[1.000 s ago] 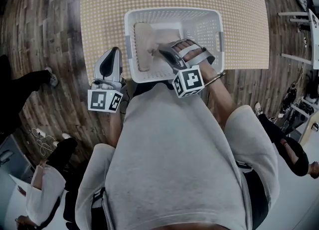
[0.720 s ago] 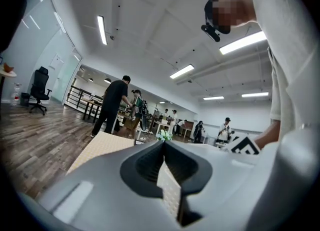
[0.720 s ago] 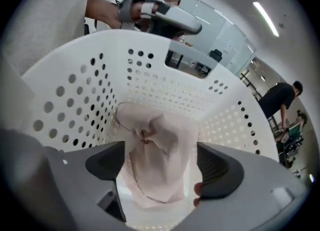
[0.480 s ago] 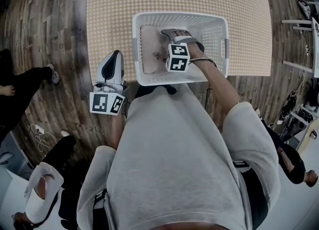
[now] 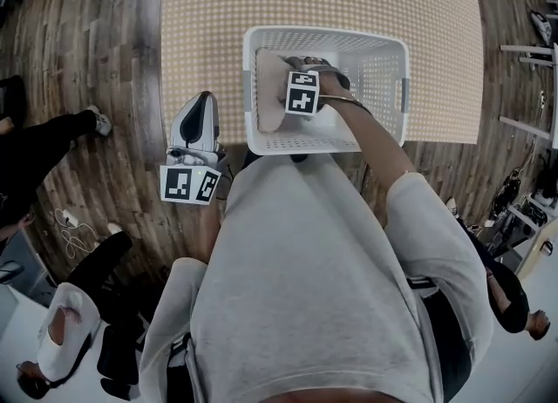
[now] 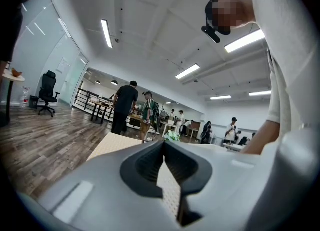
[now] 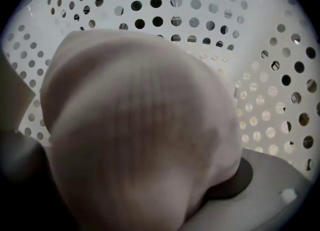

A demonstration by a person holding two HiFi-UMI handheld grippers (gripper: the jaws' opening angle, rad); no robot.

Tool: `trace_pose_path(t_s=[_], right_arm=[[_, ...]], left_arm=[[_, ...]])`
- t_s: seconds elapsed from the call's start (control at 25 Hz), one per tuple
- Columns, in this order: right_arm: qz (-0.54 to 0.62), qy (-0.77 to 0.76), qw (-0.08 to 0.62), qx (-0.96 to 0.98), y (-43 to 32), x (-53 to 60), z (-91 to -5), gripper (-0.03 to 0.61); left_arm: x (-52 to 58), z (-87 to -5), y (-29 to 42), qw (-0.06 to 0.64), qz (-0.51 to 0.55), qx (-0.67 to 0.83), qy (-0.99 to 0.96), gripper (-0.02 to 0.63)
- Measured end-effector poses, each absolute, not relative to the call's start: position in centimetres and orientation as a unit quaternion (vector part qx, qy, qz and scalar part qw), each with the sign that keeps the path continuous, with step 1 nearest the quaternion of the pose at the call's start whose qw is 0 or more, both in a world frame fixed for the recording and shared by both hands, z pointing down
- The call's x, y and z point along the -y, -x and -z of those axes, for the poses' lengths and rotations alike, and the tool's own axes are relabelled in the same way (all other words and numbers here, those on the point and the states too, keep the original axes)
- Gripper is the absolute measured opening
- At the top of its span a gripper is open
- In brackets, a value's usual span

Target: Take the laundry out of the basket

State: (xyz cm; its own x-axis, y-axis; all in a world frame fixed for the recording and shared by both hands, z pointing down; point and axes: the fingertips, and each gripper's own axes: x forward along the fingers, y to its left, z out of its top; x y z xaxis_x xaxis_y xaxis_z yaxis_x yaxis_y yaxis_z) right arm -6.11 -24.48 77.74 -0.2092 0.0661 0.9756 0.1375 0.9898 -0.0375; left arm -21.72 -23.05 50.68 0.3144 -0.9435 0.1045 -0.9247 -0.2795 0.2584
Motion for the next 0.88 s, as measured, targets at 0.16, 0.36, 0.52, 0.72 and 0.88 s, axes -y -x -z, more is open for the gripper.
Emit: trace_pose_path(t_s=[0.16,0.36,0.52,0.72,0.88], right_arm=[[0.035,0.066,0.628,0.774,6.1,23.7,-76.8,0.341],[0.034,0.047,0.622,0.781,6.0,23.1,-76.7,0.210],[0.045,0.040,0.619,0.783,5.9,23.5,-76.5,0.188],[0.096,-0.006,0.604,0.791,5.6,25.0,-74.2,0.170],[0.141,-0.061,0.586,0.796,5.2,26.8,-70.3,0.172]], left_arm=[[23.4,-50.4,21.2,0.135,0.036,0.581,-0.802,0.009],[23.7,-50.3,20.5,0.133,0.037,0.575,-0.806,0.009],[23.6,-50.0,20.0,0.130,0.038,0.573,-0.808,0.009],[23.3,-48.9,19.9,0.118,0.042,0.572,-0.811,0.009],[23.4,-47.7,19.2,0.100,0.050,0.561,-0.820,0.009]])
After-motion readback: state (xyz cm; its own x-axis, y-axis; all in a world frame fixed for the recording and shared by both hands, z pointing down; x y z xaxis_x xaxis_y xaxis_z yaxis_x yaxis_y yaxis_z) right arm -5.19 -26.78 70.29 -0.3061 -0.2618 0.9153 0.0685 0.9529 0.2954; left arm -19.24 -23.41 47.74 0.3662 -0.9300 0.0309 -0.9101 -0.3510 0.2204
